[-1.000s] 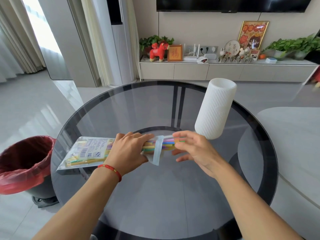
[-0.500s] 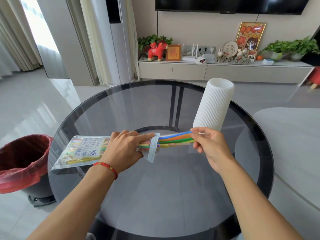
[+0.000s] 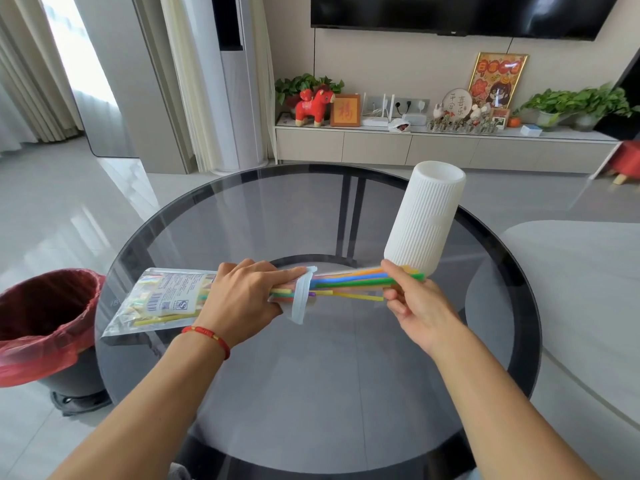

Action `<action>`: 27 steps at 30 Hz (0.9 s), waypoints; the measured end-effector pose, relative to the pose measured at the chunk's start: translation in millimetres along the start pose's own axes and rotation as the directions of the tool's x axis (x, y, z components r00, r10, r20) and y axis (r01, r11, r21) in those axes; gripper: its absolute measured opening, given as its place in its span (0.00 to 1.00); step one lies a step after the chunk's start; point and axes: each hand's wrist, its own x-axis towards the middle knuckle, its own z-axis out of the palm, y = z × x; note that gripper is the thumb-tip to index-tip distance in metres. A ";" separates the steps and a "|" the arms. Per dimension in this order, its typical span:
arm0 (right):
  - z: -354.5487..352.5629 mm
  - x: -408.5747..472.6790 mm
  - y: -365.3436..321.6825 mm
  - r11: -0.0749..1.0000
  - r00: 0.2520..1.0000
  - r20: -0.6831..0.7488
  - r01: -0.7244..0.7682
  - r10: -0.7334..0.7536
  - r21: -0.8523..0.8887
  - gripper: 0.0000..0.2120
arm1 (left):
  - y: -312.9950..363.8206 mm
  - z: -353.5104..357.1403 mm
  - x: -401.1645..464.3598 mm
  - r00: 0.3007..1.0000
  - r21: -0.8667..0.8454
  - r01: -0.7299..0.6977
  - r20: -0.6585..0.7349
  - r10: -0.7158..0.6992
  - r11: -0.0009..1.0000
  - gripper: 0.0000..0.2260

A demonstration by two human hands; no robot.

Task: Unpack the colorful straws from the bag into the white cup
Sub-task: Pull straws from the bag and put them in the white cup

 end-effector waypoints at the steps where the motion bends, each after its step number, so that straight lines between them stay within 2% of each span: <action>1: -0.8 0.5 -0.6 1.000 1.000 -0.008 0.010 -0.010 -0.003 0.06 | -0.3 -0.5 -0.6 1.000 -0.011 -0.006 0.004 0.006 1.000 0.21; 5: -16.4 3.4 -9.9 0.998 0.991 -0.124 0.056 -0.052 0.027 0.05 | -0.9 -2.1 -2.3 1.000 -0.015 -0.010 0.012 0.010 1.000 0.21; 9: -39.4 2.9 -18.1 0.990 0.970 -0.235 0.093 -0.067 0.104 0.08 | -1.8 -2.3 -2.7 1.000 -0.021 -0.008 0.025 0.008 1.000 0.21; 14: -35.6 -3.9 -8.1 0.998 0.985 -0.167 0.035 -0.044 -0.061 0.10 | -4.2 -1.9 -5.1 0.999 -0.034 -0.002 0.037 0.003 0.999 0.23; 17: -31.1 -8.4 -6.7 0.993 0.986 -0.135 0.085 -0.096 -0.085 0.06 | -3.2 -2.9 -7.8 0.995 0.057 -0.001 0.104 -0.005 0.998 0.34; 20: -21.3 -14.6 -0.5 0.993 0.995 -0.049 0.083 -0.087 -0.081 0.03 | 8.7 2.4 -10.3 0.981 0.089 -0.042 0.194 0.024 0.995 0.43; 22: -11.0 -19.0 8.2 0.995 0.997 0.012 0.071 -0.070 -0.063 0.02 | 21.5 7.4 -10.0 0.980 0.059 -0.062 0.191 0.050 0.996 0.44; 27: 3.1 -22.2 21.7 0.987 0.994 0.035 0.109 -0.106 -0.121 0.10 | 51.1 22.0 -6.0 0.987 0.081 -0.118 0.121 0.108 0.990 0.38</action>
